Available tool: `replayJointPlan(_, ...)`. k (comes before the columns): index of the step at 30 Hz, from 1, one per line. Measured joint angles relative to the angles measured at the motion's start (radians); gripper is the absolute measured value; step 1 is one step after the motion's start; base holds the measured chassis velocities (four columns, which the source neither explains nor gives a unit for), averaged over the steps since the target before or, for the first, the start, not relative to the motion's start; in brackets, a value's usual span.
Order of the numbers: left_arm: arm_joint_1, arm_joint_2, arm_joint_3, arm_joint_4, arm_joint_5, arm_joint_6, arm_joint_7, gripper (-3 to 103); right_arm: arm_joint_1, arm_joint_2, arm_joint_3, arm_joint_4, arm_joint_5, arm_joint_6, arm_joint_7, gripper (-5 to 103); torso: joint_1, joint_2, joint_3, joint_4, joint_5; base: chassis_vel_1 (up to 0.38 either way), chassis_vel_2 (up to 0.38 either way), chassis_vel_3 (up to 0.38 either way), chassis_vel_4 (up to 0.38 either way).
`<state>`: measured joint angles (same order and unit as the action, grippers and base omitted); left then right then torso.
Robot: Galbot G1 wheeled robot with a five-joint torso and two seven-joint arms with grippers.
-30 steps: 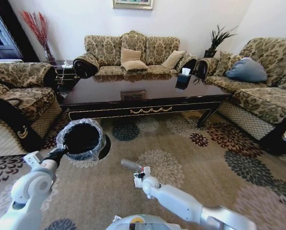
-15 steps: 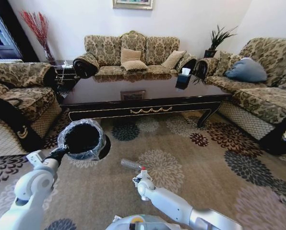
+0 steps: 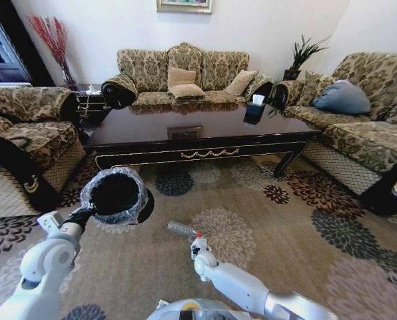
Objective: Move to the front of the table and pick up the trash from the floor, then place it into the trash bin.
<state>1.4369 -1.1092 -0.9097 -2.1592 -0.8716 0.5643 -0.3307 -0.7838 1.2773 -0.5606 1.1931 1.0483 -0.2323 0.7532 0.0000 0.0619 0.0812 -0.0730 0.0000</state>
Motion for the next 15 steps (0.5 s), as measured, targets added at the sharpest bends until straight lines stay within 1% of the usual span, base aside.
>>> replayJointPlan(1,0.001,0.0,0.0,-0.001,0.001,-0.001,0.0,2,-0.003,-0.002,0.004,0.0,-0.005,0.002,-0.001,37,0.0,0.0,0.0,0.0001,0.0,0.0,0.0,0.0,0.0)
replayJointPlan(4,0.003,-0.001,0.004,0.0,0.007,-0.004,0.002,2,-0.013,-0.015,0.015,0.013,-0.022,0.016,-0.009,21,0.0,0.0,0.0,0.0,0.0,0.0,0.0,0.0,0.0)
replayJointPlan(5,0.003,-0.001,0.004,0.0,0.007,-0.004,0.002,2,-0.013,-0.015,0.015,0.013,-0.022,0.016,-0.009,21,0.0,0.0,0.0,0.0,0.0,0.0,0.0,0.0,0.0)
replayJointPlan(6,0.003,-0.001,0.005,0.002,0.009,-0.006,0.003,2,-0.015,-0.019,0.017,0.018,-0.029,0.023,-0.015,15,0.0,0.0,0.0,0.0,0.0,0.0,0.0,0.0,0.0)
replayJointPlan(7,0.004,-0.001,0.007,0.004,0.012,-0.008,0.004,2,-0.018,-0.024,0.019,0.025,-0.036,0.032,-0.025,15,0.0,0.0,0.0,0.0,0.0,0.0,0.0,0.0,0.0)
replayJointPlan(9,0.005,-0.002,0.013,0.011,0.017,-0.011,0.006,2,-0.026,-0.047,0.028,0.054,-0.064,0.079,-0.083,5,0.0,0.0,0.0,0.0001,0.0001,0.0,0.0,0.0,0.0)
replayJointPlan(10,0.005,-0.002,0.017,0.015,0.019,-0.012,0.007,2,-0.028,-0.062,0.03,0.069,-0.076,0.102,-0.114,2,0.0,0.0,0.0,0.0001,0.0001,0.0,0.0,0.0,0.0)
replayJointPlan(11,0.005,-0.002,0.017,0.015,0.019,-0.012,0.007,2,-0.028,-0.062,0.03,0.069,-0.076,0.102,-0.114,2,0.0,0.0,0.0,0.0001,0.0001,0.0,0.0,0.0,0.0)
replayJointPlan(12,0.004,-0.002,0.019,0.019,0.019,-0.012,0.008,2,-0.03,-0.076,0.031,0.084,-0.085,0.12,-0.139,1,0.0,0.0,0.0,0.0001,0.0001,0.0,0.0,0.0,0.0)
replayJointPlan(13,0.001,-0.002,0.024,0.028,0.02,-0.012,0.008,2,-0.031,-0.116,0.03,0.121,-0.101,0.149,-0.181,1,0.0,0.0,0.0,0.0002,0.0004,0.0,0.0,0.0,0.0)
replayJointPlan(14,-0.003,-0.002,0.028,0.039,0.021,-0.012,0.008,2,-0.031,-0.16,0.026,0.156,-0.108,0.161,-0.205,0,0.0,0.0,0.0,0.0001,0.0002,0.0,0.0,0.0,0.0)
replayJointPlan(15,-0.008,-0.002,0.032,0.048,0.021,-0.013,0.008,2,-0.031,-0.191,0.023,0.182,-0.11,0.163,-0.219,0,0.0,0.0,0.0,0.0,0.0,0.0,0.0,0.0,0.0)
